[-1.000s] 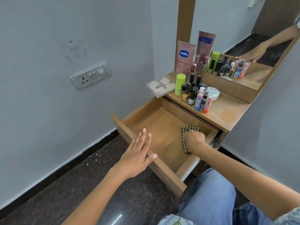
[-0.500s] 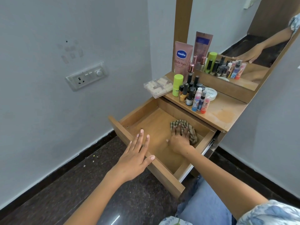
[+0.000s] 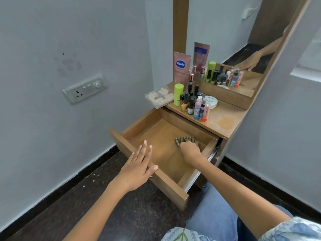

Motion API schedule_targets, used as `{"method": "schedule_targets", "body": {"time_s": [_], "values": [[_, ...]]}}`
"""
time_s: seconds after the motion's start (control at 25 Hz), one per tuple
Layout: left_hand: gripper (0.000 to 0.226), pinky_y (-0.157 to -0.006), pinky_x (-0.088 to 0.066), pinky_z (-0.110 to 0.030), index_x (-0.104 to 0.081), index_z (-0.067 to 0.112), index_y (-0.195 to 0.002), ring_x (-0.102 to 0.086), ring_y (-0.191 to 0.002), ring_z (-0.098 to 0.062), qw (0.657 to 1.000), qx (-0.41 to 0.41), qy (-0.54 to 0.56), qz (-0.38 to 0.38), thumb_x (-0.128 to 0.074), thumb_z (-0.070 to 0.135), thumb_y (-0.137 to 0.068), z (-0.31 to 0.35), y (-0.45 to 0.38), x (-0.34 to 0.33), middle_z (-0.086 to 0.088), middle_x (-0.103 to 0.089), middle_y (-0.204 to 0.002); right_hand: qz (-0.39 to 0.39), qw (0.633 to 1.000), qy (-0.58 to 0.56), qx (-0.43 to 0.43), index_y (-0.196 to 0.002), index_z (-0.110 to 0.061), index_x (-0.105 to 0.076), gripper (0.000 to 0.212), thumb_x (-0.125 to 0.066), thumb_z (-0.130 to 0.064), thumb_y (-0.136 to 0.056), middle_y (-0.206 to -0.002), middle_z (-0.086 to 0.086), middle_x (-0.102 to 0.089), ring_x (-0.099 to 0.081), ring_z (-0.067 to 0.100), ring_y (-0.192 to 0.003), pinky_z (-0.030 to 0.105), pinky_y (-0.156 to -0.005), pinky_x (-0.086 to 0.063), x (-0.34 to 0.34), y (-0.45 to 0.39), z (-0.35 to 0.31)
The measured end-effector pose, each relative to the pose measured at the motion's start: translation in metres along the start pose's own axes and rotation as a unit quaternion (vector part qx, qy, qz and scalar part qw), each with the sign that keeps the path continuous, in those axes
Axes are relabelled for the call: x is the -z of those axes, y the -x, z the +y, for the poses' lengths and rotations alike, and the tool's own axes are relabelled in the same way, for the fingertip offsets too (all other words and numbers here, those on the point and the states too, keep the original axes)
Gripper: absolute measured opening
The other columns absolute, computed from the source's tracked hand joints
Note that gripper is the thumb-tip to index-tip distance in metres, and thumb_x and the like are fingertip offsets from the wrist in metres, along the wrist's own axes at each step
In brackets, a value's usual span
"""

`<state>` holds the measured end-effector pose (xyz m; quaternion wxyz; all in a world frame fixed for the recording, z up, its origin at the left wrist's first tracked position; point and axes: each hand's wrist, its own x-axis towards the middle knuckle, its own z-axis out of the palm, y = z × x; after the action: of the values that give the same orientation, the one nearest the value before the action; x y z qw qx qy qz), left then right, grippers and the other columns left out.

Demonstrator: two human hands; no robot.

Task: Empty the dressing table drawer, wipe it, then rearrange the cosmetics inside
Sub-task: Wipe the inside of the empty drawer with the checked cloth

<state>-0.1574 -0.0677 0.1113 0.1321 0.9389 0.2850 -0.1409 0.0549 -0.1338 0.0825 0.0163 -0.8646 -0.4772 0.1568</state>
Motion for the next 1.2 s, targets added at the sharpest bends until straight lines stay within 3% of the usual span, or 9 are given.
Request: {"method": "schedule_targets", "body": {"time_s": [0.12,0.24,0.36,0.56,0.72,0.84,0.96,1.08,1.2], "values": [[0.086,-0.114,0.013,-0.032,0.03,0.022,-0.139,0.028,-0.139,-0.013,0.999,-0.007,-0.04,-0.011,0.007,0.07,-0.072,0.01,-0.003,0.011,-0.001,0.04,-0.146,0.031,0.975,-0.214,-0.059,-0.118,-0.002,-0.061,0.033,-0.046,0.005,-0.089,-0.122,0.019,-0.06,-0.057,0.035,-0.112,0.04,-0.094,-0.049,0.021,0.009,0.005],[0.074,-0.117,0.011,-0.033,0.024,0.023,-0.144,0.025,-0.141,-0.012,0.996,-0.056,-0.05,0.05,-0.008,0.062,-0.09,0.044,-0.011,0.027,0.001,0.036,-0.148,0.099,0.934,-0.336,-0.061,-0.121,-0.003,-0.062,0.041,-0.043,0.01,-0.087,-0.124,0.017,-0.06,-0.056,0.03,-0.116,0.037,-0.097,-0.048,0.055,0.038,0.021],[0.068,-0.116,0.015,-0.031,0.021,0.023,-0.145,0.028,-0.139,-0.008,0.98,-0.132,-0.041,0.146,-0.018,0.053,-0.098,0.088,-0.022,0.044,0.005,0.035,-0.148,0.172,0.888,-0.425,-0.04,-0.114,-0.003,-0.066,0.041,-0.041,0.014,-0.086,-0.105,0.011,-0.068,-0.064,0.024,-0.099,0.036,-0.087,-0.055,0.1,0.082,0.042],[0.067,-0.115,0.016,-0.029,0.017,0.023,-0.147,0.029,-0.139,-0.005,0.951,-0.229,-0.032,0.204,-0.019,0.053,-0.099,0.141,-0.043,0.06,0.007,0.031,-0.15,0.362,0.88,-0.271,-0.146,-0.099,-0.006,-0.07,0.035,-0.043,0.006,-0.081,-0.095,0.016,-0.068,-0.061,0.035,-0.088,0.035,-0.075,-0.051,0.151,0.09,0.09],[0.065,-0.118,0.012,-0.034,0.006,0.018,-0.15,0.02,-0.143,-0.01,0.953,-0.216,-0.044,0.206,-0.025,0.046,-0.101,0.162,-0.074,0.065,0.003,0.023,-0.153,0.282,0.927,-0.135,-0.207,-0.1,-0.003,-0.061,0.023,-0.042,0.001,-0.088,-0.103,0.019,-0.064,-0.061,0.037,-0.094,0.038,-0.073,-0.045,0.14,0.035,0.097],[0.065,-0.113,0.016,-0.03,0.004,0.016,-0.151,0.017,-0.144,-0.012,0.957,-0.196,-0.047,0.209,-0.028,0.042,-0.101,0.166,-0.089,0.06,0.0,0.016,-0.157,0.233,0.947,-0.177,-0.135,-0.096,-0.002,-0.061,0.023,-0.04,-0.003,-0.089,-0.103,0.021,-0.065,-0.061,0.038,-0.101,0.038,-0.077,-0.047,0.11,0.011,0.106],[0.062,-0.109,0.019,-0.029,0.0,0.014,-0.151,0.014,-0.145,-0.011,0.956,-0.201,-0.047,0.209,-0.027,0.04,-0.102,0.17,-0.1,0.052,-0.001,0.011,-0.158,0.253,0.948,-0.182,-0.061,-0.119,-0.006,-0.062,0.034,-0.042,-0.003,-0.091,-0.119,0.016,-0.064,-0.057,0.035,-0.113,0.036,-0.088,-0.045,0.092,0.02,0.131],[0.059,-0.108,0.02,-0.03,-0.005,0.012,-0.151,0.01,-0.145,-0.012,0.955,-0.21,-0.068,0.198,-0.025,0.038,-0.102,0.177,-0.113,0.046,-0.002,0.005,-0.159,0.187,0.973,-0.133,-0.003,-0.141,-0.011,-0.045,0.044,-0.042,-0.01,-0.097,-0.153,0.006,-0.033,-0.03,0.025,-0.141,0.037,-0.111,-0.031,0.08,0.031,0.151],[0.058,-0.107,0.02,-0.029,-0.007,0.011,-0.151,0.007,-0.146,-0.012,0.96,-0.2,-0.077,0.181,-0.022,0.04,-0.102,0.18,-0.123,0.041,-0.002,0.003,-0.159,0.157,0.984,-0.085,0.02,-0.149,-0.013,-0.026,0.049,-0.038,-0.018,-0.102,-0.159,0.004,-0.013,-0.01,0.019,-0.147,0.033,-0.117,-0.017,0.066,0.031,0.155]]}}
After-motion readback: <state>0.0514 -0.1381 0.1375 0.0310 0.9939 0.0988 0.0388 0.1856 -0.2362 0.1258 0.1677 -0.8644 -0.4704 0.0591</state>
